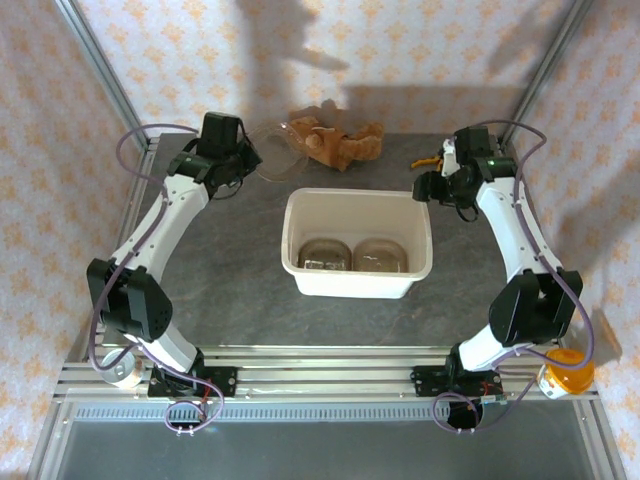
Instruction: Place the plates into the plastic bin on the countertop
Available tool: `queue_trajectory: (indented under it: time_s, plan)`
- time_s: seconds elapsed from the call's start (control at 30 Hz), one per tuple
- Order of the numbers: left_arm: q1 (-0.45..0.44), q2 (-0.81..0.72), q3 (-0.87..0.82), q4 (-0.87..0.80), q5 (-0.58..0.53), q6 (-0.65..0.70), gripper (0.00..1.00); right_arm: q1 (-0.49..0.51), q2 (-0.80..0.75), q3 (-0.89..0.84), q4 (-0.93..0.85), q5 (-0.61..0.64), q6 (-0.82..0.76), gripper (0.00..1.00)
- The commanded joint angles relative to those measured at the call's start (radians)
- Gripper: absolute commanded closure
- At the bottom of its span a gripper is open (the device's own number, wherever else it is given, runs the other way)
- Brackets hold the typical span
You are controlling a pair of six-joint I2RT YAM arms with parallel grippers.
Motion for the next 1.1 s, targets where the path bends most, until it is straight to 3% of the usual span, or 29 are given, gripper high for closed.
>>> queue_trajectory:
  time_s: [0.0,0.17,0.53,1.07]
  plan:
    - [-0.006,-0.039,0.068,-0.083,0.117,0.065,1.0,-0.009,-0.032,-0.019,0.034,0.025,0.019,0.29]
    - [-0.092,0.037,0.208,-0.212,0.253,0.111,1.0,-0.023,-0.052,-0.035,0.058,0.071,0.05,0.29]
    - [-0.291,0.211,0.357,-0.401,0.359,0.179,1.0,-0.14,-0.167,-0.146,0.099,0.017,0.139,0.27]
    - [-0.41,0.397,0.333,-0.391,0.414,0.179,1.0,-0.15,-0.335,-0.316,0.103,0.022,0.147,0.27]
